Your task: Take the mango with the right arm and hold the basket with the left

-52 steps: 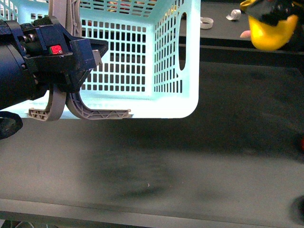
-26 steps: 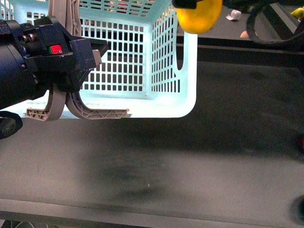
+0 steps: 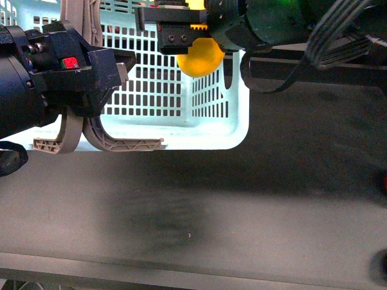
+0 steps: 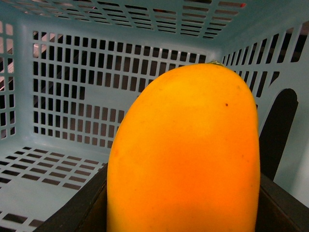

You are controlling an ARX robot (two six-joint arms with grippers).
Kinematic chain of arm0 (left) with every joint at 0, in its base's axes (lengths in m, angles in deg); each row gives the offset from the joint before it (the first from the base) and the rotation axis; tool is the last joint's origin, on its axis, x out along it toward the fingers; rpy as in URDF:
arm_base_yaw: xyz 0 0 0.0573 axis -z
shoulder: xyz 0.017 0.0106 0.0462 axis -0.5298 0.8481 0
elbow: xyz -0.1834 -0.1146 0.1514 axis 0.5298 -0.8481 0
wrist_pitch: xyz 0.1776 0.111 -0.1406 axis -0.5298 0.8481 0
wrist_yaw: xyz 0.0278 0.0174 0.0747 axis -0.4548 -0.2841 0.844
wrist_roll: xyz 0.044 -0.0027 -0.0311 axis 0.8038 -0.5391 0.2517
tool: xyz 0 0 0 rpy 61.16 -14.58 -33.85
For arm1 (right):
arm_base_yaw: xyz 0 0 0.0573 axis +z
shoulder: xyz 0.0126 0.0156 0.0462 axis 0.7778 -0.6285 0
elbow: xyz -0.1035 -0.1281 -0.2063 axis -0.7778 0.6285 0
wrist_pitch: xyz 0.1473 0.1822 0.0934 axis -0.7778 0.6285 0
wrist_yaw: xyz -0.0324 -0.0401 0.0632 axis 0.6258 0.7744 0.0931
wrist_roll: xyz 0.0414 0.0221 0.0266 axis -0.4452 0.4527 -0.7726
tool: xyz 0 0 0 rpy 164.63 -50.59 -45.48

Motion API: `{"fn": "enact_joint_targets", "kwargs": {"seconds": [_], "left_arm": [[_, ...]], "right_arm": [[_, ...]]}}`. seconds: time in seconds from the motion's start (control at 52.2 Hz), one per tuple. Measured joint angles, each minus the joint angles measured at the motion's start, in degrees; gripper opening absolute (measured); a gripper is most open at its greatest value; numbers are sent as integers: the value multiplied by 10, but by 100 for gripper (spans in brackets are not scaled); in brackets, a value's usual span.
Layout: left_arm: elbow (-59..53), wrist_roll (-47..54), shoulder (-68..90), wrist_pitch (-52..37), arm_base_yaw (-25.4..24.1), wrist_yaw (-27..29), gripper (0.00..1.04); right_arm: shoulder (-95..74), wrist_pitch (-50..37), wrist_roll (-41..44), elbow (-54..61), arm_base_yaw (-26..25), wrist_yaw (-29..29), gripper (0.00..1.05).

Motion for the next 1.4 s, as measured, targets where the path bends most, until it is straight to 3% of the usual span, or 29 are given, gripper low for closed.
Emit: {"fn": "enact_joint_targets", "kwargs": {"seconds": [0.306, 0.574, 0.938, 1.168, 1.397], "left_arm": [[0, 0, 0, 0, 0, 0, 6], [0, 0, 0, 0, 0, 0, 6], [0, -1, 1, 3, 1, 2, 6], [0, -3, 1, 3, 1, 2, 6], [0, -3, 1, 3, 1, -3, 6]], "right_arm": [[-42, -21, -32, -31, -4, 35, 64], [-43, -58, -61, -31, -10, 48, 98], [92, -96, -71, 68, -21, 81, 96], [261, -108, -98, 212, -54, 134, 96], [433, -65, -114, 370, -82, 189, 96]]}}
